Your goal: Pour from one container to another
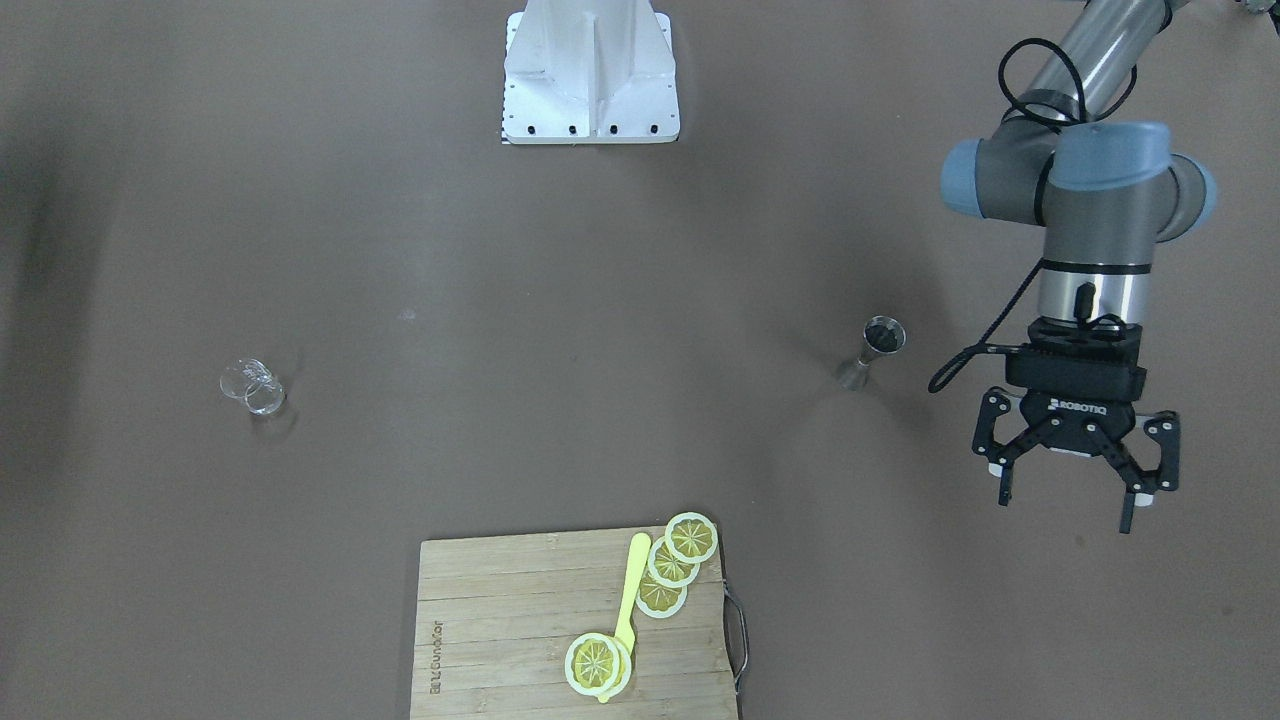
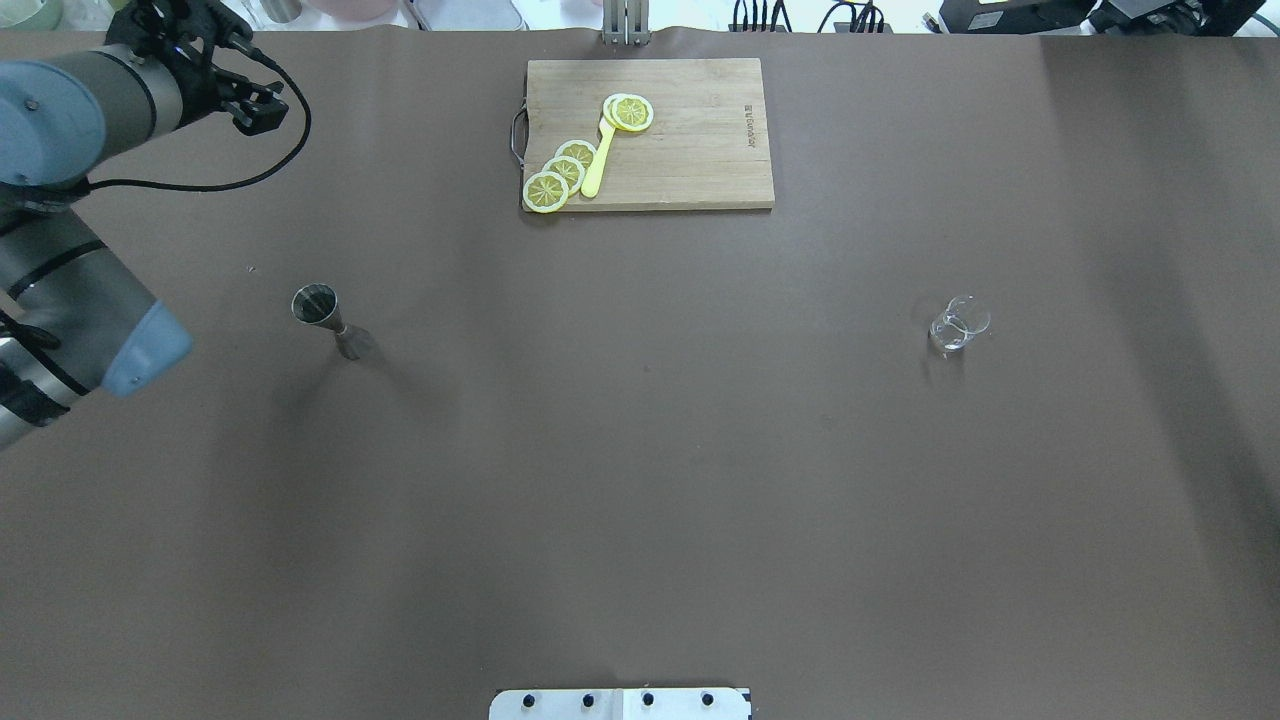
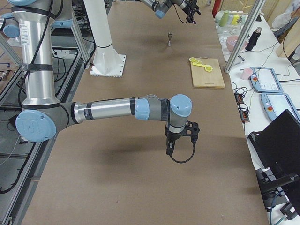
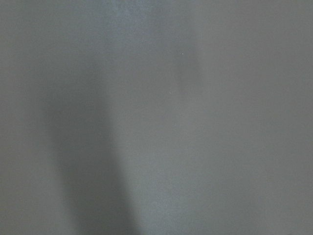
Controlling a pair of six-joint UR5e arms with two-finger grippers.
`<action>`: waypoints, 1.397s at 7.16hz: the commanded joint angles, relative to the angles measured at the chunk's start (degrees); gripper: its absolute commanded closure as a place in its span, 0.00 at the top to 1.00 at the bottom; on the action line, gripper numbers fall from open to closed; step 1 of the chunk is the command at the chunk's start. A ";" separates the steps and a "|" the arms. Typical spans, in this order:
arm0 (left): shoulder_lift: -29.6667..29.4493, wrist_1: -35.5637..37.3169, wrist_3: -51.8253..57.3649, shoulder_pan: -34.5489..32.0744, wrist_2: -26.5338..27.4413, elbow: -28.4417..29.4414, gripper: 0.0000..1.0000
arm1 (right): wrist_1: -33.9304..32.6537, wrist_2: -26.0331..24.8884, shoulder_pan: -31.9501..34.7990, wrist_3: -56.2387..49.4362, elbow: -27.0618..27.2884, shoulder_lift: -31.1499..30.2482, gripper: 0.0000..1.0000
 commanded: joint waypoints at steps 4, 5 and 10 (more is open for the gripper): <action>3.44 21.01 16.56 -16.96 -34.77 1.20 0.99 | 0.00 -0.09 0.00 0.00 -0.17 0.00 1.00; 3.28 31.49 19.24 -19.06 -38.34 0.80 0.99 | 0.00 -0.18 0.00 0.08 -0.18 0.09 1.00; 26.21 19.56 7.68 -24.35 -52.21 1.15 0.99 | 0.00 -0.09 -0.09 0.09 0.09 0.09 1.00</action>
